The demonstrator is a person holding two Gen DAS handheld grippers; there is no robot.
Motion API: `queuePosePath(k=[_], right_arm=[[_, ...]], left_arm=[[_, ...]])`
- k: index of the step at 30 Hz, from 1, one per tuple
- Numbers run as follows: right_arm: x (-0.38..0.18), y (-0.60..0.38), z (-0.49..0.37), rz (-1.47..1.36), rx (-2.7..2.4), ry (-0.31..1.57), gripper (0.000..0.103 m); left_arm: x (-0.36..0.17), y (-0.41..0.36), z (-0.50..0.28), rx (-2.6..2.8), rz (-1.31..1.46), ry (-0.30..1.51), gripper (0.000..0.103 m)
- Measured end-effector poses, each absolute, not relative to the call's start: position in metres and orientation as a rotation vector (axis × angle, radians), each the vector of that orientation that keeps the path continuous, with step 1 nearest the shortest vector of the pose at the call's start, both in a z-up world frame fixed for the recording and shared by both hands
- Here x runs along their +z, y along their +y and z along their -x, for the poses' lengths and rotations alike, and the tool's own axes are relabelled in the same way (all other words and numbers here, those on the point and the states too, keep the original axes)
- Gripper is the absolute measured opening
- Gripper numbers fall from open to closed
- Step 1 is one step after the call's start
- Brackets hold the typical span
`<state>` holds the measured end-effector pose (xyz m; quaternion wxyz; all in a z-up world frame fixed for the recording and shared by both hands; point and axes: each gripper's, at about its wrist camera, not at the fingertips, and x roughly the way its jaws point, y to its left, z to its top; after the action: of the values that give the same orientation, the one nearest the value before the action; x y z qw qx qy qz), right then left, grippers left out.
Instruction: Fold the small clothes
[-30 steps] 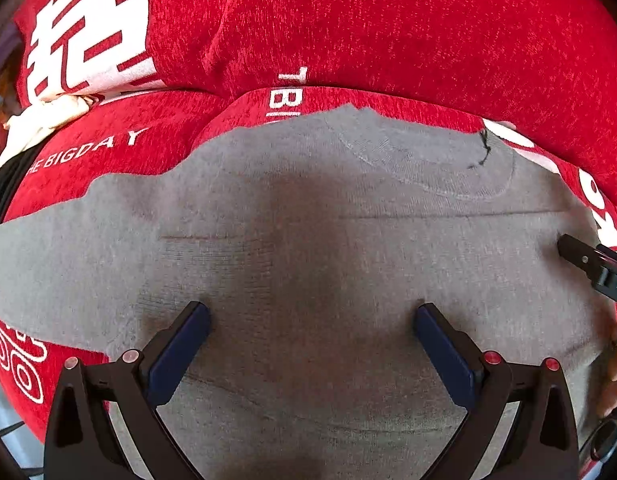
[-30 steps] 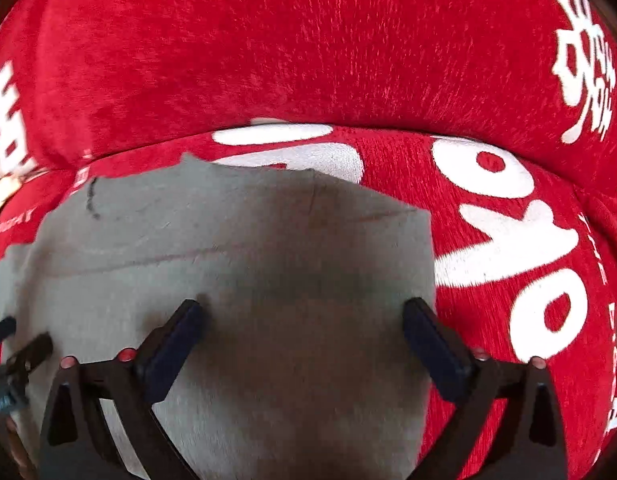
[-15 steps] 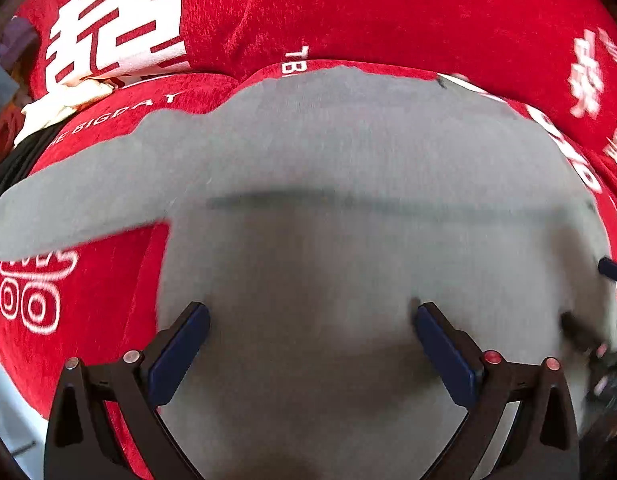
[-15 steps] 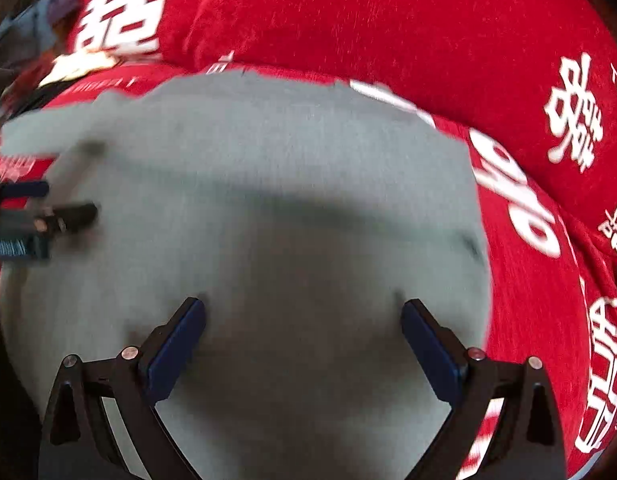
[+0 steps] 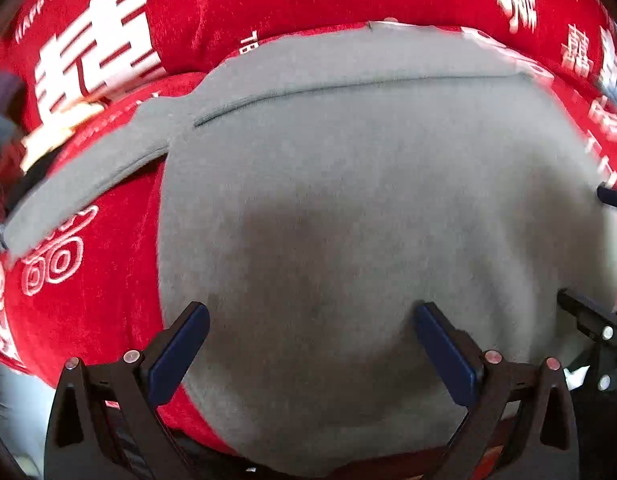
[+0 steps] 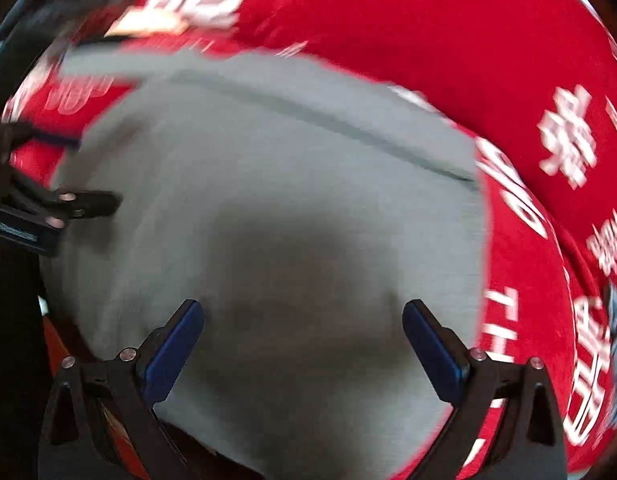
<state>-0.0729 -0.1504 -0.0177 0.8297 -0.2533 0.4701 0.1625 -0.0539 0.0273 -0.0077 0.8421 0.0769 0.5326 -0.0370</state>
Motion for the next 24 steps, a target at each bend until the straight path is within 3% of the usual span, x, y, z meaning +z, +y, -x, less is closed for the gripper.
queuePosePath(k=[9,15,18,24], right_arm=[[-0.026,-0.239,0.097,0.435,0.259,1.05,0.102],[-0.004,-0.213,0.11,0.469,0.3,0.966,0.102],[-0.014,-0.191,0.092,0.503,0.331,0.97,0.102],[-0.019,-0.214,0.072,0.379,0.268,1.049,0.102]], left_arm=[[-0.026,0.097,0.074,-0.043,0.066,1.257,0.103],[-0.003,0.069,0.085,-0.075,-0.003,1.183,0.103],[-0.024,0.056,0.076,-0.06,-0.079,1.248,0.103],[0.008,0.123,0.075,0.02,0.126,1.148,0.103]])
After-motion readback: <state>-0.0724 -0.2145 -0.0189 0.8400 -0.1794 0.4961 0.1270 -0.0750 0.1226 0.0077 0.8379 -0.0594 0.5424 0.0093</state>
